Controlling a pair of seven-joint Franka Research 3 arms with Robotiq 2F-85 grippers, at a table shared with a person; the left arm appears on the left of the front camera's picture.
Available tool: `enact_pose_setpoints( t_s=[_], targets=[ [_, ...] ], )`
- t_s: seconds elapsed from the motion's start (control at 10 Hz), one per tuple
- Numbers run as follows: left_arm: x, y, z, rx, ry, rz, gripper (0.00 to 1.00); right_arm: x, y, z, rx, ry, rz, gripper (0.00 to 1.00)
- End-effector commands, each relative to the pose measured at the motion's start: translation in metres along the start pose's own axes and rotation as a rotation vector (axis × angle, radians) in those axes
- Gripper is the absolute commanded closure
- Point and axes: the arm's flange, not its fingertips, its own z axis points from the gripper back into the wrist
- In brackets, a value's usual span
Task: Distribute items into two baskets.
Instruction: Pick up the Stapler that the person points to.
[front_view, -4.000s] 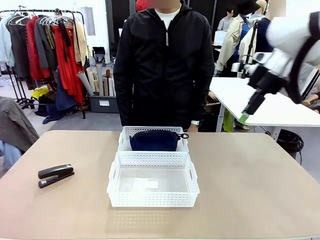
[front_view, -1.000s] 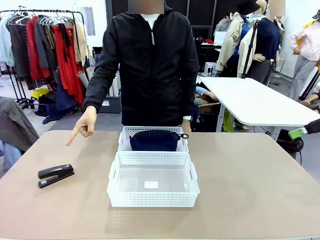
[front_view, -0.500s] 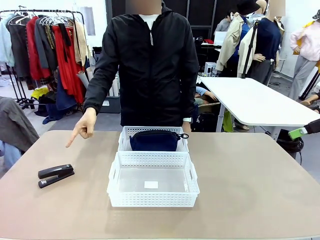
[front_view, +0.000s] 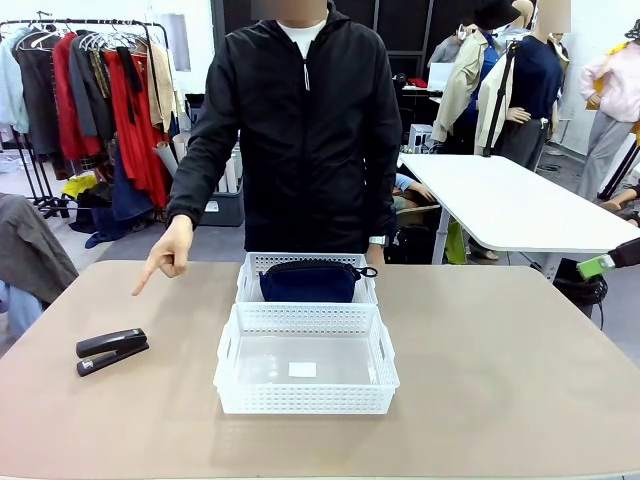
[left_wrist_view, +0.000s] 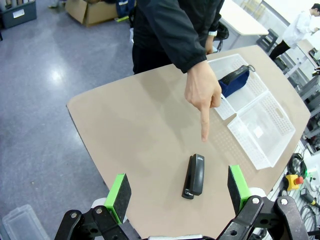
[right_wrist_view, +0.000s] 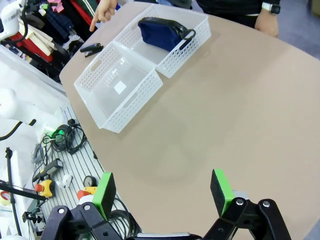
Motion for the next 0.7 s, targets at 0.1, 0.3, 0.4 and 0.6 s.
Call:
enact_pose_setpoints(
  t_s=[0.1,0.3,0.4,0.6],
  targets=[
    [0.001,-0.002,0.000,0.001,-0.004,-0.002,0.00,0.005,0.005,0.009,0.033,-0.060,0.006,0.00],
    [0.000,0.000,0.000,0.000,0.000,0.000,0.00,0.007,0.009,0.012,0.061,-0.077,0.001,0.00],
    [0.001,-0.002,-0.003,-0.007,0.009,-0.004,0.00,0.006,0.011,0.016,0.075,-0.097,0.001,0.00],
    [0.003,-0.008,-0.013,-0.007,0.041,-0.027,0.00,0.007,0.013,0.017,0.073,-0.117,-0.002,0.00]
  ],
)
